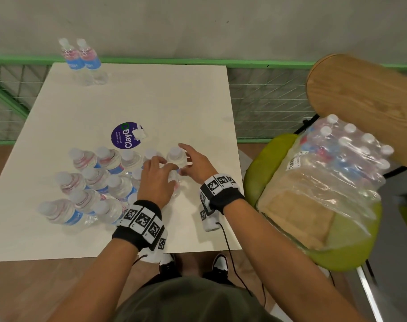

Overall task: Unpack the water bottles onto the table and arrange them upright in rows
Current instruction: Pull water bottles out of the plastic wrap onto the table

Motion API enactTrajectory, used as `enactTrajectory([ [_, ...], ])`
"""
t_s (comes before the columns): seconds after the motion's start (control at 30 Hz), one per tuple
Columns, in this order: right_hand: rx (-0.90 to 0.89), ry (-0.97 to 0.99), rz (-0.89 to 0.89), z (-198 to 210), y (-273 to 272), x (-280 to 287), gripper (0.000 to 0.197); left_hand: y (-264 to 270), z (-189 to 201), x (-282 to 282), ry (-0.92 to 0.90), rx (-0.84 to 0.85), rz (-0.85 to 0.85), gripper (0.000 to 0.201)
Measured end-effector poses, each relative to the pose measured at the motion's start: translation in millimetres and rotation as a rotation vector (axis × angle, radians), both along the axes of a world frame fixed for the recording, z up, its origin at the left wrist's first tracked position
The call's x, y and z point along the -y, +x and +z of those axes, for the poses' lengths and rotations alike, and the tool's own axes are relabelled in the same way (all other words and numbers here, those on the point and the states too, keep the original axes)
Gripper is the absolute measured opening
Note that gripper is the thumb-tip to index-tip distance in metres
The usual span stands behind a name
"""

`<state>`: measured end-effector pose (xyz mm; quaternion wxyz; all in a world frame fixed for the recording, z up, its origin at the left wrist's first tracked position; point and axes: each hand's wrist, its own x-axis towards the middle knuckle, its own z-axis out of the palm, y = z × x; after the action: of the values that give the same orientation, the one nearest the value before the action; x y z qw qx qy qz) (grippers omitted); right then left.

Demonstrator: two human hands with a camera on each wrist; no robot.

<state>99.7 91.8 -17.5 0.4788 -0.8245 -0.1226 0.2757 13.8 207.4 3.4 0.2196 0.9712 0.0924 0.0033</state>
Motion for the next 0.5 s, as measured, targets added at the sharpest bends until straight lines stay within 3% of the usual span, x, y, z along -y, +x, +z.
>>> enactTrajectory([
  [0.1, -0.046, 0.053, -0.103, 9.2, -16.1, 19.9, 0.072, -1.2, 2.5, 8.8, 0.111, 0.081, -0.024, 0.035],
  [0.2, -0.114, 0.135, -0.172, 7.5, -45.7, 67.5, 0.037, -1.5, 9.2, 35.9, 0.132, 0.236, -0.104, 0.025],
  [0.27, -0.239, 0.150, -0.194, 1.7, -72.5, 113.4, 0.025, 1.0, 12.5, 62.9, 0.045, 0.259, -0.240, 0.020],
  [0.37, -0.325, 0.035, -0.345, -5.9, -90.2, 189.9, 0.029, 2.4, 14.6, 115.5, -0.159, 0.015, -0.602, 0.037],
  [0.43, -0.213, -0.221, -0.420, 1.5, -86.9, 237.0, 0.021, 1.7, 12.0, 157.1, -0.155, -0.177, -0.851, 0.037],
  [0.5, -0.273, -0.509, -0.437, 11.7, -84.4, 275.2, 0.036, 5.2, 3.2, 196.7, -0.097, -0.280, -0.988, 0.029],
])
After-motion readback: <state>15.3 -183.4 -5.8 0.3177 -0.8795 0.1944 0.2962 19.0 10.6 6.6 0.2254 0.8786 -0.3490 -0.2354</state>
